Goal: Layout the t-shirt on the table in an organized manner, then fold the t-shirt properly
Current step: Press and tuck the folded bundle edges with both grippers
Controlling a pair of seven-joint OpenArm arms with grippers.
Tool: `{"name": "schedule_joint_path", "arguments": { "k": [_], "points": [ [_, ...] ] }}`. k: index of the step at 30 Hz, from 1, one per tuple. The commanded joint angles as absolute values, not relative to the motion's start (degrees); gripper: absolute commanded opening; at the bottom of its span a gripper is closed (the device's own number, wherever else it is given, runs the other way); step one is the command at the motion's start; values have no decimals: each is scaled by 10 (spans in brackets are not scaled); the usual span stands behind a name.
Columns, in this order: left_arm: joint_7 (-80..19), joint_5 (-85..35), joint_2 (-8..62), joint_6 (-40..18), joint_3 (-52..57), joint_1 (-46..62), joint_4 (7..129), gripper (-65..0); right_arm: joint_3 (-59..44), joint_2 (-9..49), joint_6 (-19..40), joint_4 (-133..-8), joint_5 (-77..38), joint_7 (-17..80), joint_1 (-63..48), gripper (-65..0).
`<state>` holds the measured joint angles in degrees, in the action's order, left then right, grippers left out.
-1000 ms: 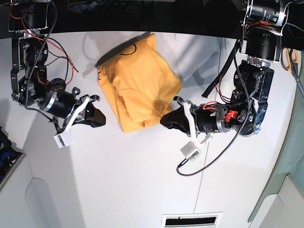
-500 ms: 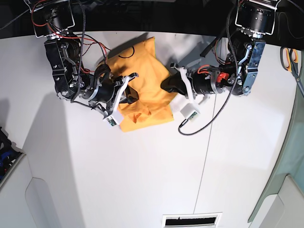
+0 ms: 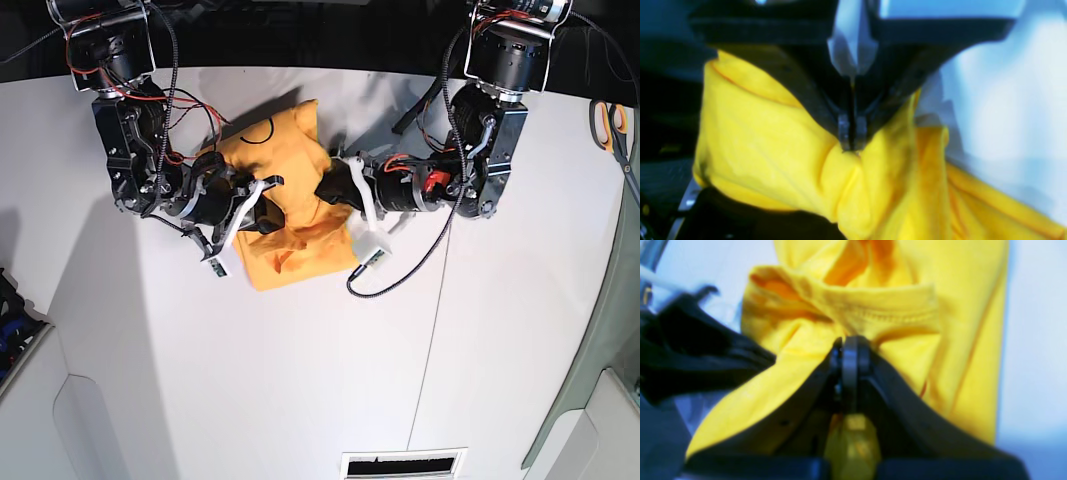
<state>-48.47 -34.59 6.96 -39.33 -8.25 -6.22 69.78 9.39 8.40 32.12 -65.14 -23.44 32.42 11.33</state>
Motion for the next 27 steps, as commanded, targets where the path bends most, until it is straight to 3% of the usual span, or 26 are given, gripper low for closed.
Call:
{"name": "schedule_joint_path", "arguments": {
  "k": [1,5,11,20,27],
  "points": [
    [-484,-379,69,-400,-82,-74,729,-637,93,87,317,-669,-223,341,119,-650],
    [-532,-419,77,-400,-82,-74,811,-637,93,87,317,-743,-249,365,119,-650],
    [-536,-465,115,-400,-82,-72,828,-637,75,87,312,-821,-258,416,118,-650],
    [-464,-412,113,-400,-82,1,823,-637,60,87,313,-735,-231,386,116,-650],
    [-463,-411,102,-400,-82,17,822,-636,60,87,313,-666,-225,361,115,-650]
  ]
}}
